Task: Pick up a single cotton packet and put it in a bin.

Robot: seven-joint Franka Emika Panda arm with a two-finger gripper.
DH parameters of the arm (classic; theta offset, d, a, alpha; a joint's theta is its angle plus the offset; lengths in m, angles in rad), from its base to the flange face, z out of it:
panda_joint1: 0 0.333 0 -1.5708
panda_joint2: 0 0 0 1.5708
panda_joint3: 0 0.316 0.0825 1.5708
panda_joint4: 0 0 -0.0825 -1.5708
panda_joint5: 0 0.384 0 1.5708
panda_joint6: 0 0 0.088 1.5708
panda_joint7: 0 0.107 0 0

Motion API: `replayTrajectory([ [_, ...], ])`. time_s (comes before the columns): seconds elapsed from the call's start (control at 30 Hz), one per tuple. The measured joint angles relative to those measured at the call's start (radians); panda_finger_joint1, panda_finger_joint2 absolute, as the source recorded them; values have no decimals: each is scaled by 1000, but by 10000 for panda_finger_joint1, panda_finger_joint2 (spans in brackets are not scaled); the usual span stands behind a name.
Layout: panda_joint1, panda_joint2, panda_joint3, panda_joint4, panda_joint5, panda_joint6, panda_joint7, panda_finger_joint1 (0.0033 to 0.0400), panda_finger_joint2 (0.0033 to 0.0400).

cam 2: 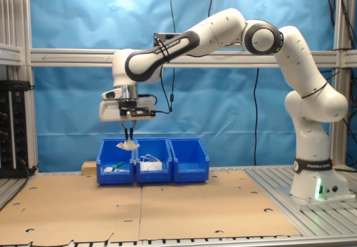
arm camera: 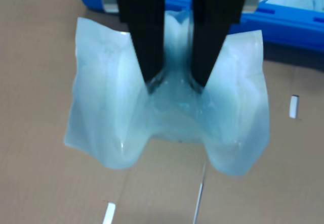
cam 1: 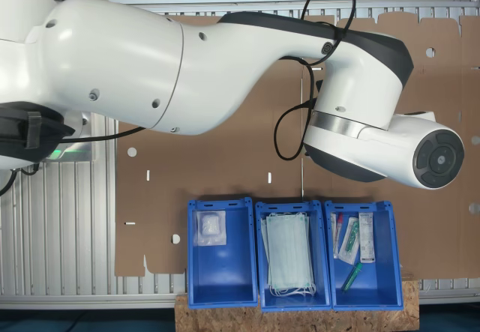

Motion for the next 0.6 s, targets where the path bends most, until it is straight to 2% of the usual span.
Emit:
replayTrajectory([
  [0.17,0,-65,-7,-28,-47,-59,0,35,35],
  [0.33,1,-110,-21,-60,-74,-94,0,35,35],
  [0.53,1,-187,-54,-141,-131,-135,0,35,35],
  [0.6,1,-222,-68,-183,-171,-139,-4,35,35],
])
